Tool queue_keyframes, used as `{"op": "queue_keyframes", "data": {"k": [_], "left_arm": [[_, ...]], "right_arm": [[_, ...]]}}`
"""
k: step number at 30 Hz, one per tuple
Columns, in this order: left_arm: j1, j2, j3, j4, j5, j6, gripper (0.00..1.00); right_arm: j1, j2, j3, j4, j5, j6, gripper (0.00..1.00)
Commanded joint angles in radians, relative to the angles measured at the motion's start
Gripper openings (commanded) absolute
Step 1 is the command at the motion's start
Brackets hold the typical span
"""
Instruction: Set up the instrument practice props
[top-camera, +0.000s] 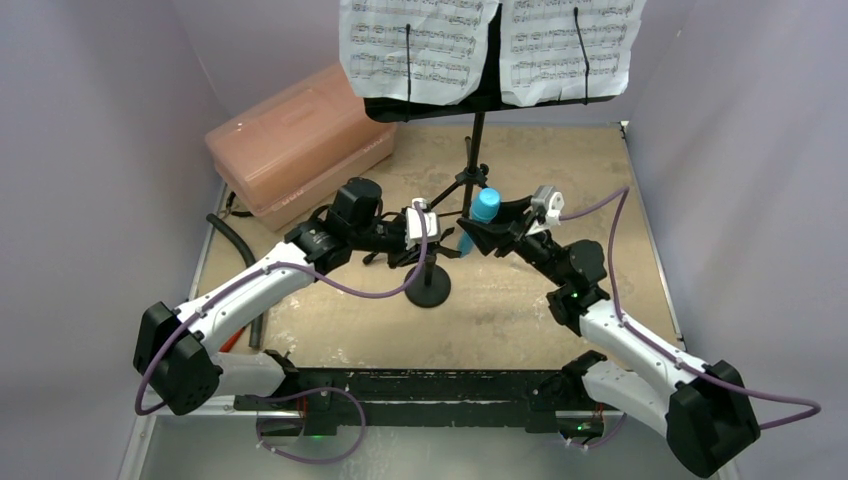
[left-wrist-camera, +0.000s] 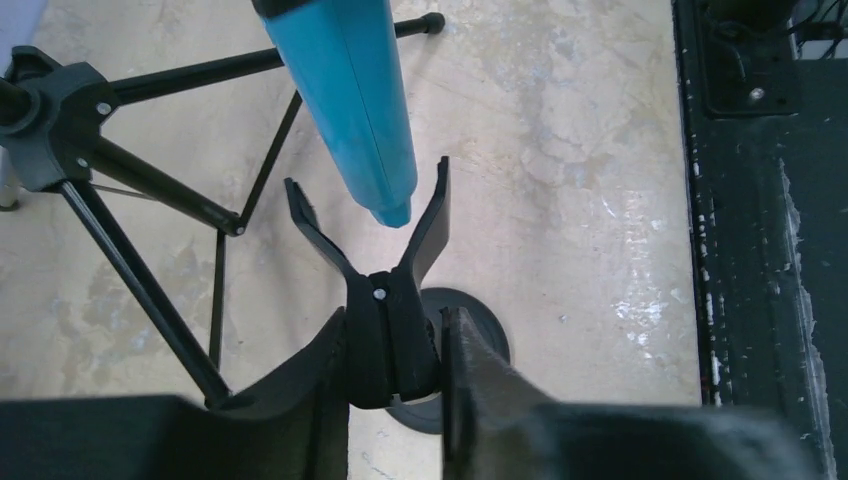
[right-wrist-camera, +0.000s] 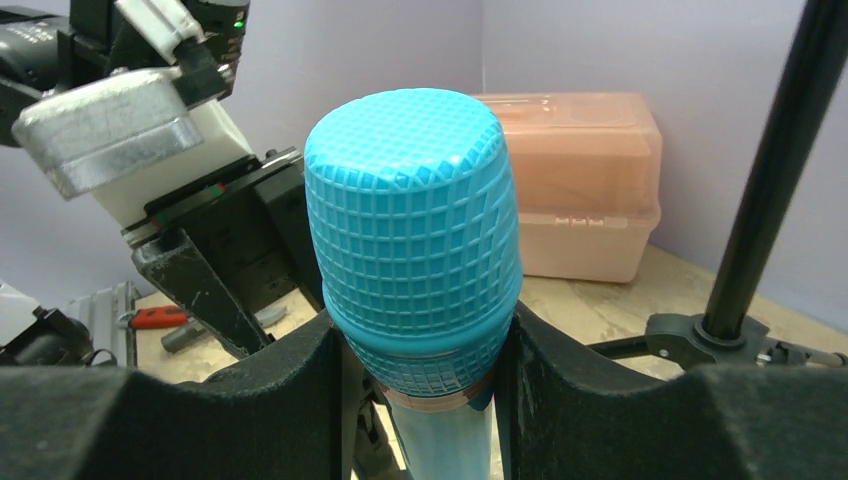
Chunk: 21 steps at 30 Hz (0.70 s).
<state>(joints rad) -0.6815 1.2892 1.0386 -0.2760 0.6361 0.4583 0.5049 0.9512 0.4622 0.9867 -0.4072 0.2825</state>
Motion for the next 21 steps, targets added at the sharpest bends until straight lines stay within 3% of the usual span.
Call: {"op": "queue_keyframes", "data": {"k": [1, 21], "left_arm": [[-0.006, -0.005, 0.024, -0.063, -0.017, 0.071, 0.0], [-0.018, -0.021, -0.007, 0.024, -0.019, -0.015, 0.0]], "right_arm": [[0.005, 0.039, 0.001, 0.131, -0.098, -0.02, 0.0], [0.139, 0.189, 0.009, 0.351, -0.071, 0.002, 0.0]]}}
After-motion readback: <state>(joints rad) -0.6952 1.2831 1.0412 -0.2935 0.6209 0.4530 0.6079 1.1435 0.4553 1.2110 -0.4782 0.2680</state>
